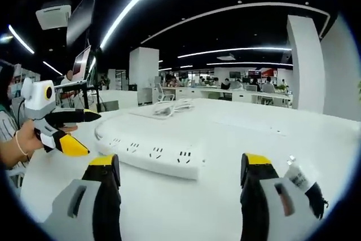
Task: Straighten the power strip on the desk, plug the charger into it
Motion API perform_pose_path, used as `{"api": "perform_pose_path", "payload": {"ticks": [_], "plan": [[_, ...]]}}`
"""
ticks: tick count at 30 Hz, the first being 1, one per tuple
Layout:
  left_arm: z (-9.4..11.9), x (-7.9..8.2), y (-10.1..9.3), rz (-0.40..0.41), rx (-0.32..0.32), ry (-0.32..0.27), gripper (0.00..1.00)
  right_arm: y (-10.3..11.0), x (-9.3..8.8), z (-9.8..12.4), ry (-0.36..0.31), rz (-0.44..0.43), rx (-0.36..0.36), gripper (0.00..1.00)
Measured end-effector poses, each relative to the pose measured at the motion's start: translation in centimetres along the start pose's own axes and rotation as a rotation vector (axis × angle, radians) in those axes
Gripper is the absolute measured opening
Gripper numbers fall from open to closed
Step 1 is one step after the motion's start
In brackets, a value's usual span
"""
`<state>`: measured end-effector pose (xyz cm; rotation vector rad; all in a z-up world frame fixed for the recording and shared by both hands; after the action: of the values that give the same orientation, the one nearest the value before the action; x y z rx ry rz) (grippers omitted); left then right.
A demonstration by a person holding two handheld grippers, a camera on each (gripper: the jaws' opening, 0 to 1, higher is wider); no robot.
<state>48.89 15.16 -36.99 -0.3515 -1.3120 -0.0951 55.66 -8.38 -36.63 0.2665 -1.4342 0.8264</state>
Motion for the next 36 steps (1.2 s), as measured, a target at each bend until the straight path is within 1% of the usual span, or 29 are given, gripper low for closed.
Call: {"api": "perform_pose_path", "payload": {"ticks": [2, 4, 8, 10, 11, 15, 19, 22, 25, 28, 30, 33, 35, 36], "plan": [[-0.3, -0.1, 0.0, 0.015, 0.002, 0.002, 0.88, 0.4, -0.2, -0.4, 0.014, 0.015, 0.035, 0.87], [-0.6, -0.2, 0.0, 0.02, 0.007, 0.003, 0.85, 0.7, -0.4, -0.7, 0.029, 0.02, 0.053, 0.86], [-1.1, -0.4, 0.0, 0.013, 0.019, 0.013, 0.84, 0.9, -0.7, -1.3, 0.043, -0.001, 0.059, 0.85], [-1.3, -0.4, 0.2, 0.012, 0.026, 0.028, 0.84, 1.1, -0.9, -1.5, 0.065, -0.003, 0.056, 0.84], [-1.6, -0.2, 0.6, 0.02, 0.029, 0.032, 0.84, 1.2, -0.9, -1.5, 0.07, 0.002, 0.058, 0.84], [-1.6, -0.2, 0.7, 0.052, 0.036, 0.033, 0.83, 1.5, -0.9, -2.1, 0.084, 0.019, 0.075, 0.83], [-1.9, -0.7, 0.8, 0.051, 0.047, 0.075, 0.82, 1.9, -0.8, -2.4, 0.087, 0.017, 0.095, 0.82], [-1.7, -1.1, 0.5, 0.058, 0.036, 0.087, 0.8, 1.9, -0.6, -2.6, 0.078, 0.007, 0.099, 0.82], [-1.9, -1.3, 0.4, 0.065, 0.017, 0.089, 0.76, 2.0, -0.6, -2.7, 0.08, 0.009, 0.093, 0.81], [-2.4, -1.7, 0.8, 0.049, 0.023, 0.123, 0.76, 2.2, -1.0, -2.8, 0.096, 0.015, 0.098, 0.8], [-2.4, -1.6, 0.8, 0.057, 0.017, 0.124, 0.75, 2.1, -1.1, -2.9, 0.094, 0.004, 0.101, 0.79], [-2.2, -1.7, 0.5, 0.063, 0.001, 0.112, 0.71, 2.3, -1.1, -3.0, 0.098, -0.005, 0.107, 0.74], [-2.2, -1.8, 0.4, 0.062, -0.006, 0.129, 0.68, 2.5, -1.0, -3.0, 0.099, -0.008, 0.118, 0.71], [-2.2, -1.9, 0.5, 0.064, -0.005, 0.134, 0.68, 2.5, -0.9, -3.1, 0.098, -0.012, 0.119, 0.72]]}}
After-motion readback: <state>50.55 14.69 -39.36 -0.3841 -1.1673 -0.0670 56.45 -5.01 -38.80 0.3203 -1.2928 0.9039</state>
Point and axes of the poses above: the point that each gripper's makers call its tool centre point, and the gripper's own axes: z roughly backward along the fingers, y roughly to its left, x roughly out of its top, the point moved 7 cm from there along z, roughly backward along the fingers, and after that the axes turned 15 degrees about z, right-handed, at the moved point
